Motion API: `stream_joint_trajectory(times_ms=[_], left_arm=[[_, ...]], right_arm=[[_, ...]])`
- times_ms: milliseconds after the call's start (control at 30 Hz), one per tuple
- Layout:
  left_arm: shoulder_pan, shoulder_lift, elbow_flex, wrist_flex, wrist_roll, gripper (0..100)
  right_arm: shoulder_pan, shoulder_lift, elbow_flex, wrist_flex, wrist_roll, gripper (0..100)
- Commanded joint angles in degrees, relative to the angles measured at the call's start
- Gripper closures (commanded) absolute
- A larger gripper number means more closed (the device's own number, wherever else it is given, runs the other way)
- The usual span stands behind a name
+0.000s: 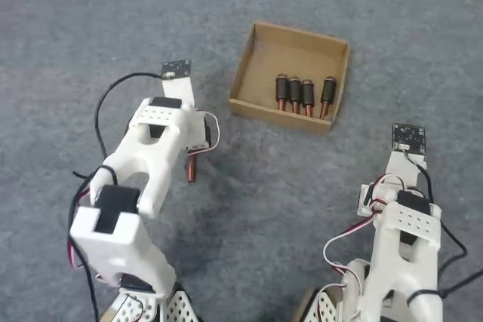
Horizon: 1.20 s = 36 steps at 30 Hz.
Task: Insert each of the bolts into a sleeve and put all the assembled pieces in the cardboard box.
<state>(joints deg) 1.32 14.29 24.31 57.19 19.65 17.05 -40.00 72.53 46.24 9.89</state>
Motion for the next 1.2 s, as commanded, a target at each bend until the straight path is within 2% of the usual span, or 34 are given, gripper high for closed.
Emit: stream_joint_trajectory(times_ms=[0,133,367,533,800,933,1067,1167], left_arm=[[-0.44,1.49,-5.58,0.7,0.62,95],[-0.44,2.46,-6.37,0.88,0.53,99],[-0.44,2.29,-5.85,2.55,-4.75,99],[-0.97,-0.26,-4.26,2.2,-4.92,99],[-4.57,-15.82,13.14,-9.85,-5.27,99],[-6.51,-22.33,20.88,-10.46,-7.03,99],[-11.87,-27.16,26.24,-10.46,-10.64,99],[-16.09,-29.89,29.93,-10.46,-11.96,99]], right_arm=[[-0.31,-2.33,-0.26,-0.13,1.49,99.3],[-0.31,-2.33,-0.26,-0.13,1.49,99.3],[-0.31,-2.33,-0.26,-0.13,1.49,99.3],[-0.31,-2.33,-0.26,-0.48,1.32,99.3],[-0.31,-2.33,-0.26,-0.48,1.05,99.3],[-0.31,-2.42,-0.35,-0.66,1.05,99.3],[0.4,-2.95,-0.62,-0.75,1.76,99.3],[2.59,-2.95,-0.7,-2.86,5.45,99.3]])
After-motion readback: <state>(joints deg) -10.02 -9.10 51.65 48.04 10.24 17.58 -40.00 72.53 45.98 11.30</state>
